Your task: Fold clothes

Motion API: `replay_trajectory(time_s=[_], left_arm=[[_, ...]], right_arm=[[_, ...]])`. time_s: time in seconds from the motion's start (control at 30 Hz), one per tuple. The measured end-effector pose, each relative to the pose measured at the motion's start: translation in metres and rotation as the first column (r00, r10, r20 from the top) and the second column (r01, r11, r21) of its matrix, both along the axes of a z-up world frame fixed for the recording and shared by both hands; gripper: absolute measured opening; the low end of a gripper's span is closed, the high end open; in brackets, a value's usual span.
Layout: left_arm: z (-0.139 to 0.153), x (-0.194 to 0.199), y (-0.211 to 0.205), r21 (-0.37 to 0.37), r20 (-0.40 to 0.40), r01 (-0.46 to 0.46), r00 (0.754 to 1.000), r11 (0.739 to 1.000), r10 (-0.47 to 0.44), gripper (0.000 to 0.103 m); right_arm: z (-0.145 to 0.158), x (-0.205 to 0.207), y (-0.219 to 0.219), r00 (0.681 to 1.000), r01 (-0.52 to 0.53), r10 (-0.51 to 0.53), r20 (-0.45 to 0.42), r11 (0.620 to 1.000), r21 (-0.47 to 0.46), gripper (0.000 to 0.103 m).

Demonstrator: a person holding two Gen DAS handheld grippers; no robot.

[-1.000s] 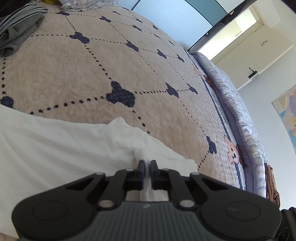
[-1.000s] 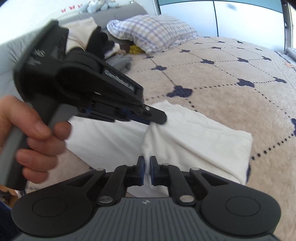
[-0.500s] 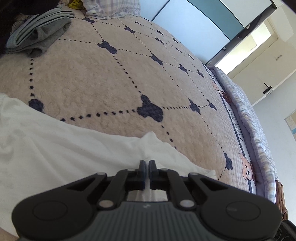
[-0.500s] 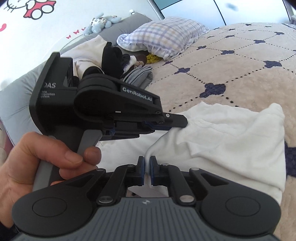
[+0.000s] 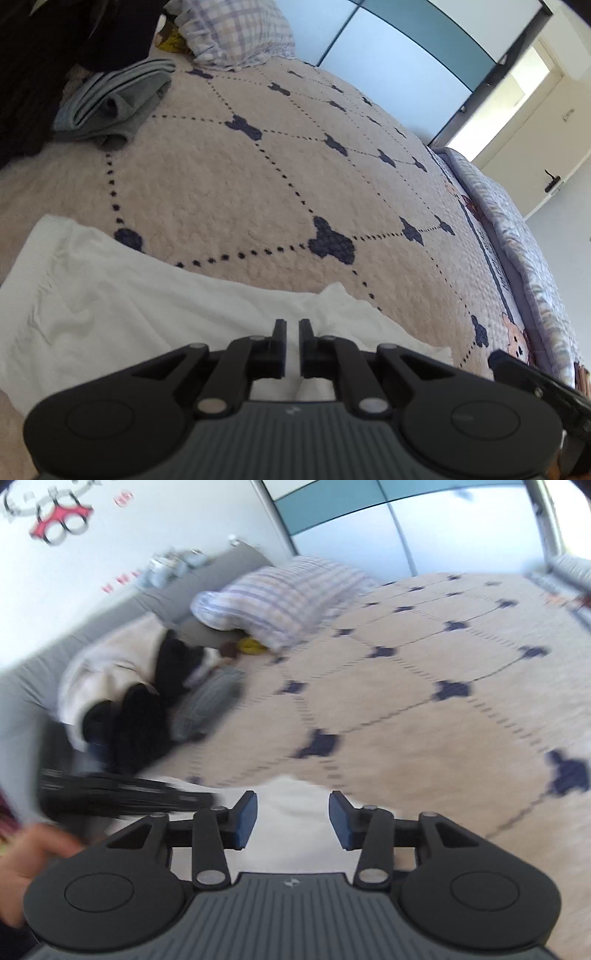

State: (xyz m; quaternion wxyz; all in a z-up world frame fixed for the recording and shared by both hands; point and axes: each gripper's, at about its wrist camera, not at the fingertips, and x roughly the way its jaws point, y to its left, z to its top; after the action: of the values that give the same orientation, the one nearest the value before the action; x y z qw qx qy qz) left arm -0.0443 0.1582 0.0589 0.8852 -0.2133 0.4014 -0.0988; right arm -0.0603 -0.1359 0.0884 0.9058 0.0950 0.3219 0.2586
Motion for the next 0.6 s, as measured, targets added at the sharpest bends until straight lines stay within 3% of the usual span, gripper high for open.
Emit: replay_trajectory(time_s=[0.13,0.2,0.4,0.5,0.6], left_arm=[[0.006,-0.024,-0.033,-0.070,0.020,0.153,0.988,0.986,-0.152,0.005],[0.003,-0.033,-0.049,-0.087,0.016,0.210,0.978,0.974,-0.209,0.005],[-0.017,-0.044,-0.085,-0.077,-0.030,0.357,0.932,0.931,-0.360,0.007],[-0.028,-0.045,-0.090,-0.095,-0.068,0.363,0.926,0.927,-0.370,0.012],[-0.031,-0.043,-0.094,-0.041,-0.073,0.363,0.928,0.931,-0.365,0.012]], right_arm=[[-0.007,0.008,0.005,0.994,-0.106,0.107,0.003,0.987,-0.120,0.032],[-0.008,0.013,0.006,0.992,-0.112,0.121,0.039,0.976,-0.189,0.032],[-0.020,0.025,-0.017,0.978,-0.193,0.206,0.016,0.936,-0.295,0.032],[-0.022,0.025,-0.027,0.974,-0.210,0.227,0.023,0.931,-0.300,0.032],[-0.021,0.019,-0.020,0.951,-0.276,0.306,0.055,0.913,-0.302,0.032]])
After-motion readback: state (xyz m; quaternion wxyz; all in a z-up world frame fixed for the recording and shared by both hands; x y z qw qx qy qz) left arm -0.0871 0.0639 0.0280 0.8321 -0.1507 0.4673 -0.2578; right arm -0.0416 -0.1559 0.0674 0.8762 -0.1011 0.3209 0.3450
